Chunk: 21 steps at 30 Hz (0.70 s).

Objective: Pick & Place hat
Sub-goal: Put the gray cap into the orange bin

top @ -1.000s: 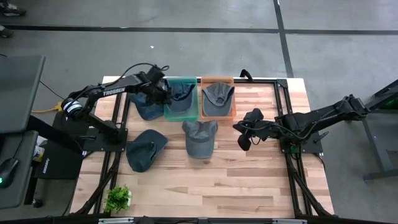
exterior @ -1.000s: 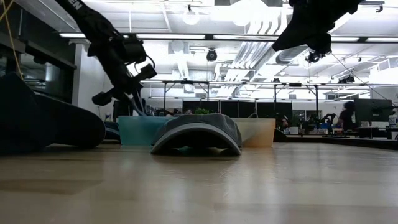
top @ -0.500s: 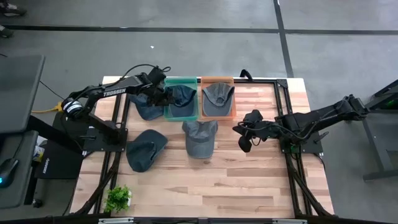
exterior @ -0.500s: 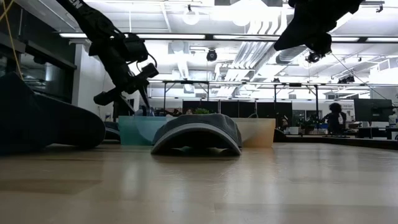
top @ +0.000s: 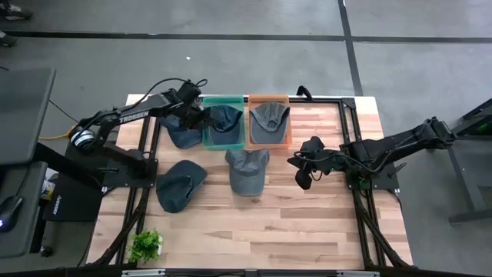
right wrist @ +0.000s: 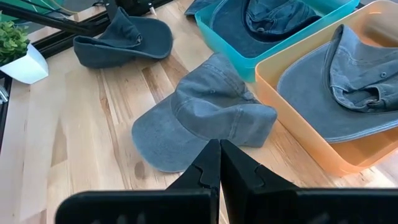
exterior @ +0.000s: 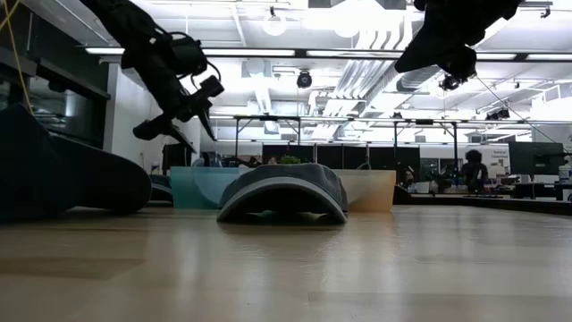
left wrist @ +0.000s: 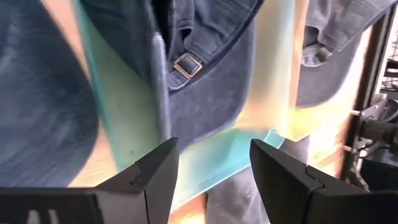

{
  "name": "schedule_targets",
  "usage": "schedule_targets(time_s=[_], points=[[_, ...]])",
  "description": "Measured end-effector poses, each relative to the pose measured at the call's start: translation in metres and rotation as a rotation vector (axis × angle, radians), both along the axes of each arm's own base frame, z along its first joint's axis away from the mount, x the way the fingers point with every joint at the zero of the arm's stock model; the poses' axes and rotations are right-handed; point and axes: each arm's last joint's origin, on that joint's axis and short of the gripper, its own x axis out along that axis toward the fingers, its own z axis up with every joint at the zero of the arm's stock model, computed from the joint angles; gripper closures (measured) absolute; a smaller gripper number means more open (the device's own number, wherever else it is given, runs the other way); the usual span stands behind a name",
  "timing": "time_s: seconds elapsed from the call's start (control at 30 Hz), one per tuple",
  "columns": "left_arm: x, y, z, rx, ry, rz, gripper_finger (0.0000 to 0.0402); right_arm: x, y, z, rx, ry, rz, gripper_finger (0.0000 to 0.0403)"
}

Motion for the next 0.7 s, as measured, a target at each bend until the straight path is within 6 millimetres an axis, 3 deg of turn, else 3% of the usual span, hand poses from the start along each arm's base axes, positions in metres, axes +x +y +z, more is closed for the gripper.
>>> schedule_targets(time_s=[0.3,0.7], points=[[-0.018,-0.013,0.010,0.064,0.109,-0.047,0.0206,0.000,0.001,0.000,-0.005,0.006,0.024,0.0403],[-0.021,-0.043,0.035,0.204,0.039,-0.210,0.0206,-0.003,0.017,0.001,-0.064,0.000,0.106,0.0403]])
